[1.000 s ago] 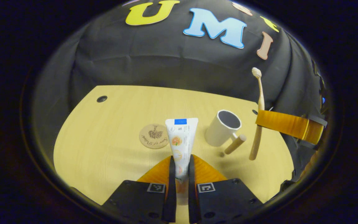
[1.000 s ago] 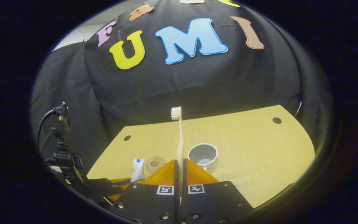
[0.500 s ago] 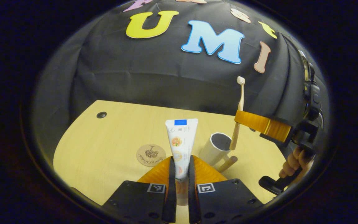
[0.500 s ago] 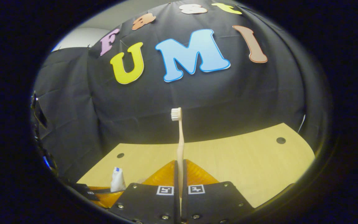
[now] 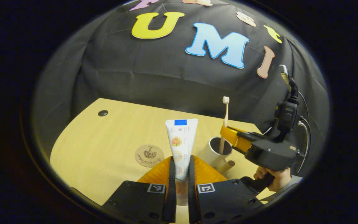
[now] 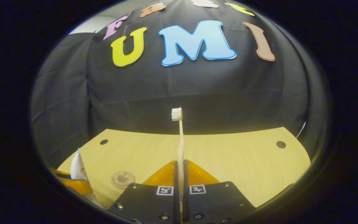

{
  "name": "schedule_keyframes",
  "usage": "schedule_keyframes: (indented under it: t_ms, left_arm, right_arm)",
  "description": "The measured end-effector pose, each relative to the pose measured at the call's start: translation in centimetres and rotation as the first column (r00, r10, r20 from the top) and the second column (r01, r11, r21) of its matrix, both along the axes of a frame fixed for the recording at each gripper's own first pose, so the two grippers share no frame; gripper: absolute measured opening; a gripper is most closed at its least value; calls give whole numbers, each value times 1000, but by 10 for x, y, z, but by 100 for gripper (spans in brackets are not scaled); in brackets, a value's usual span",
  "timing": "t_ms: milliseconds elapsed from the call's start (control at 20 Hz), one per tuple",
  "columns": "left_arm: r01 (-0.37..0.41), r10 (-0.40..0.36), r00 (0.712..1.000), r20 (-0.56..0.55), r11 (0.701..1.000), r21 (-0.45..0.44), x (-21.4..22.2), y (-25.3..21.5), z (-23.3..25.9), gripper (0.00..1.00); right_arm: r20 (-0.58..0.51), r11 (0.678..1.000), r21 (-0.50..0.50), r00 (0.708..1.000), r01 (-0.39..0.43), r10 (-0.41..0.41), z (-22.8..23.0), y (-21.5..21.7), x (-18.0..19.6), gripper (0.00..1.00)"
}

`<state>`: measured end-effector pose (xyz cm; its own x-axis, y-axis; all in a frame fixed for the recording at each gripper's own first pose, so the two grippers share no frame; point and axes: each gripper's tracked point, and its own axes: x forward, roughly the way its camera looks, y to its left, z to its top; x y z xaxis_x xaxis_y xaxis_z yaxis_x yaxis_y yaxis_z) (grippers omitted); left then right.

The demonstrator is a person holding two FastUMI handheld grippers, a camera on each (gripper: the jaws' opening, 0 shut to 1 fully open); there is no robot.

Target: Put the toothbrush and toothpaste on the desktop into the cup, then pick up the cup and place it on the coaster on the desktop.

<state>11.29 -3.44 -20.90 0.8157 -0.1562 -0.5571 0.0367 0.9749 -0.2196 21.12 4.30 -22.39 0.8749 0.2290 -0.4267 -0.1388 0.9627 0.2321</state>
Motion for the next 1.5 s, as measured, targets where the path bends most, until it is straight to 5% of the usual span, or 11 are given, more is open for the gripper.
schedule_keyframes:
  t_ms: [200, 300, 450, 500, 900, 1150, 1500]
  left_arm:
    - [-4, 4, 1000, 2, 1000, 1, 0, 0, 1, 23]
    - [-3, 3, 1000, 9, 1000, -1, 0, -3, 2, 23]
    - [-7, 7, 1000, 31, 1000, -15, 3, -4, 7, 23]
    - [-6, 6, 999, 37, 1000, -13, 4, -5, 7, 23]
    - [1, 12, 985, 174, 997, -73, 29, -20, 38, 23]
    - [28, 33, 939, 341, 984, -173, 66, -50, 74, 22]
    - [25, 92, 904, 417, 963, -267, 102, -82, 61, 23]
  right_arm:
    - [-32, 1000, -17, 999, -27, 26, -5, -2, -10, 5]
    - [-33, 999, -25, 998, -46, 45, -3, -2, -17, 18]
    - [-30, 998, -45, 999, -33, 32, 1, -10, -26, 87]
    - [-20, 999, -48, 1000, -22, 21, 5, -15, -29, 91]
    - [37, 998, -18, 998, 52, -52, 48, -62, -59, 92]
    - [60, 993, 18, 992, 113, -114, 69, -98, -78, 93]
    - [19, 987, 13, 987, 158, -158, 54, -141, -101, 93]
